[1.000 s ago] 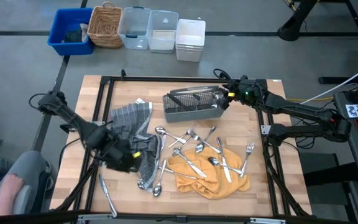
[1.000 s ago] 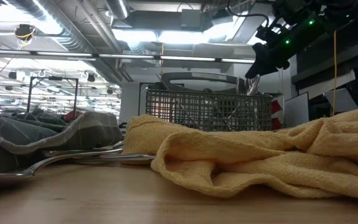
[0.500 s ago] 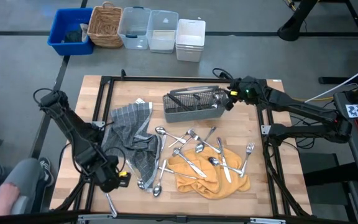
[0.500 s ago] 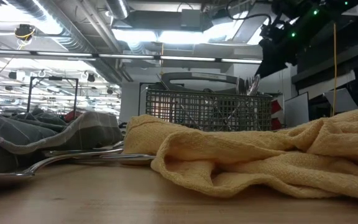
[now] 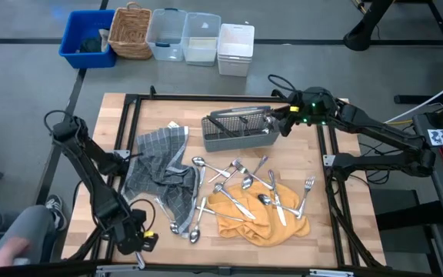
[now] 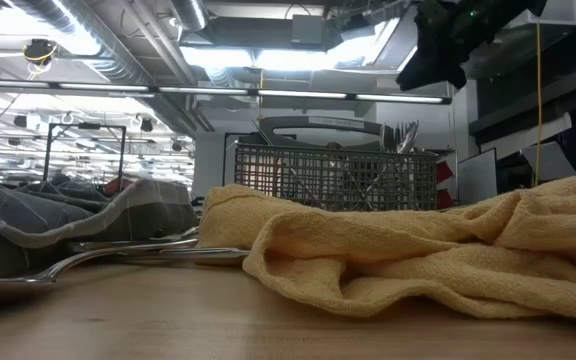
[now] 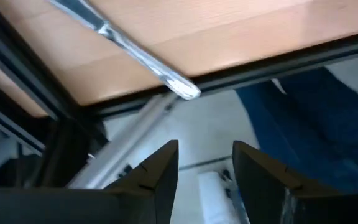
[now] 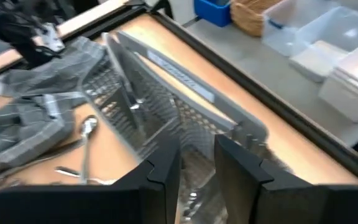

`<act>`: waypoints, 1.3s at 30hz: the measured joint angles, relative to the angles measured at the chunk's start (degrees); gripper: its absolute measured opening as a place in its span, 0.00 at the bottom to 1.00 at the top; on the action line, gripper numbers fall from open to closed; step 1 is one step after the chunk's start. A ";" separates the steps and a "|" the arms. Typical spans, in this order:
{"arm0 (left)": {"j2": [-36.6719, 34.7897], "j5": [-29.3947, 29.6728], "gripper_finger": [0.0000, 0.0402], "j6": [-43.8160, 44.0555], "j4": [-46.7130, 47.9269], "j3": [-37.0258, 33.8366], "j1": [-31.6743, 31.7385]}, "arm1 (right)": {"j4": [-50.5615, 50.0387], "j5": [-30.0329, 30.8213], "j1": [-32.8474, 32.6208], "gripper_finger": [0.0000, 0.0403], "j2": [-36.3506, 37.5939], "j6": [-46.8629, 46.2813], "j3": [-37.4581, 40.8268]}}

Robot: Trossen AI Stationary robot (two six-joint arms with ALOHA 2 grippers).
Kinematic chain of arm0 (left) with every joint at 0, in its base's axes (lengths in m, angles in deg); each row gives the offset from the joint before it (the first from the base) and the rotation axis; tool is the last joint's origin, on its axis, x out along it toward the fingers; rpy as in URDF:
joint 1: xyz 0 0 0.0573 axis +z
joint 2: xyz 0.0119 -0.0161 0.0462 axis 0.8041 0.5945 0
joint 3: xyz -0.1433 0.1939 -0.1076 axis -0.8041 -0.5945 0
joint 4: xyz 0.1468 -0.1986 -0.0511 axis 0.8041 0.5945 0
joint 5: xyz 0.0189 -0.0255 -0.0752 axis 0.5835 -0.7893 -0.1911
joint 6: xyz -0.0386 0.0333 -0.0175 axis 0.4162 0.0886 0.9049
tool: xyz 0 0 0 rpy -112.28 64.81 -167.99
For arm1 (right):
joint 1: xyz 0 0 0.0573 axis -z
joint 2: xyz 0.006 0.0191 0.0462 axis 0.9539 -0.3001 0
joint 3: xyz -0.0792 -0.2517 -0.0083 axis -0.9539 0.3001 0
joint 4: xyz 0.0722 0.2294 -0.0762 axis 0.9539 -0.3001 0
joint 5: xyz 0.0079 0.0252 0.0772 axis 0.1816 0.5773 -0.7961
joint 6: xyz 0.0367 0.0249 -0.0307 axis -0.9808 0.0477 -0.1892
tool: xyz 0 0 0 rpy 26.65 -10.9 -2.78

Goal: Sort silverware
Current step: Put the silver knife into the gray utensil holder

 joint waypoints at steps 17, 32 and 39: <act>15.33 -0.32 0.35 1.73 3.11 -0.02 -3.83 | -0.20 -6.21 -0.04 0.25 0.00 -6.09 0.00; 19.07 0.48 0.35 2.30 3.56 0.12 -4.92 | -0.25 -6.27 -0.04 0.25 0.00 -9.46 0.00; 19.08 0.39 0.35 2.50 3.43 0.07 -5.14 | -0.47 -6.75 -0.04 0.25 0.00 -9.57 0.00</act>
